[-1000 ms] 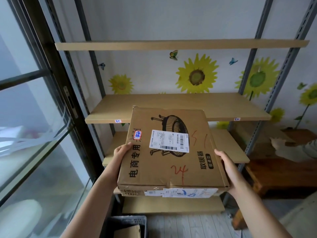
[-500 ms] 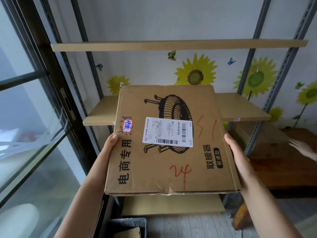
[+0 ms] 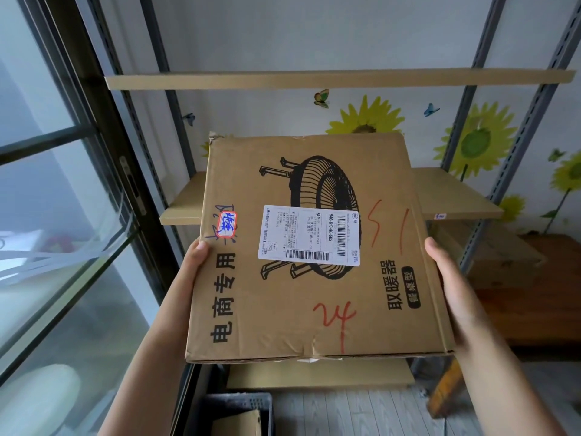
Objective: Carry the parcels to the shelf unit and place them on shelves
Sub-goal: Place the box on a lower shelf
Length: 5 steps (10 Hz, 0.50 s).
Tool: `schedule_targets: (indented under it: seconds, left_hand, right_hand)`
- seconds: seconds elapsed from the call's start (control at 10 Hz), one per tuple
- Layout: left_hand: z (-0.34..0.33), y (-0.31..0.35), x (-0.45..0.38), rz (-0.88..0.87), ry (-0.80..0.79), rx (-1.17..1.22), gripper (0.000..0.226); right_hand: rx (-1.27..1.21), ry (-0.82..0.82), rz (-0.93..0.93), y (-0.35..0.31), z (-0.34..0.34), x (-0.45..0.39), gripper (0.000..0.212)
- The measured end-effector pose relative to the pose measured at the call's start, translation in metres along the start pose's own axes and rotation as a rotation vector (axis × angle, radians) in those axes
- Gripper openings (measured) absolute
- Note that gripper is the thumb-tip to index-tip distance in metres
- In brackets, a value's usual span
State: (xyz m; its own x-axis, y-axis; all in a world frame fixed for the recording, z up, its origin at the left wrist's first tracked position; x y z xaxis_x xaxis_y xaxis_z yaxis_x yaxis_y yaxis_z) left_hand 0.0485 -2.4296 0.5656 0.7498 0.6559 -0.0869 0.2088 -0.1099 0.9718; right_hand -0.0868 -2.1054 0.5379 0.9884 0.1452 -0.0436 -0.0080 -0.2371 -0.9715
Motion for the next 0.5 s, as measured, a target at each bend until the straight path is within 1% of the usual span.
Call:
schedule_targets:
  seconds: [0.1,0.2,0.3,0.4,0.5]
  left_hand:
    - [0.004,-0.01,-0.006,0.028,-0.011,0.012,0.119]
    - [0.014,-0.03,0.001,0.09,0.005,-0.018,0.114]
    - [0.028,-0.06,0.0,0.208,0.089,0.099,0.071]
    - [0.038,-0.073,-0.002,0.268,0.145,0.089,0.073]
    - [0.051,-0.094,0.001,0.306,0.146,0.092,0.052]
  right_hand:
    - [-0.008,0.016,-0.025,0.002,-0.002,0.004,0.063]
    - [0.023,0.012,-0.069,0.012,-0.002,0.008,0.065]
    - [0.042,0.049,-0.093,0.022,-0.008,0.012,0.076]
    - [0.06,0.052,-0.104,0.038,-0.009,0.012,0.084]
    - [0.079,0.093,-0.151,0.071,0.004,-0.003,0.085]
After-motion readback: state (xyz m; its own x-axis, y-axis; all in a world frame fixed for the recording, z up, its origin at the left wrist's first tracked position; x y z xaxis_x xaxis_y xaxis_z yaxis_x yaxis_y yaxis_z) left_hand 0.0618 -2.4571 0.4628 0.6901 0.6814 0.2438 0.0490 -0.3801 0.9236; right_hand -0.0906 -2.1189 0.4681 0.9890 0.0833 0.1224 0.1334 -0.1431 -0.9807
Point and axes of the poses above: each hand's wrist, its own x-axis away from the middle knuckle, its own z-axis out of the back of the hand, y = z × x, the point moved 2 cm from there along -x, towards the middle knuckle, and after that the axes turned 15 degrees about y, right-handed, at the moved point
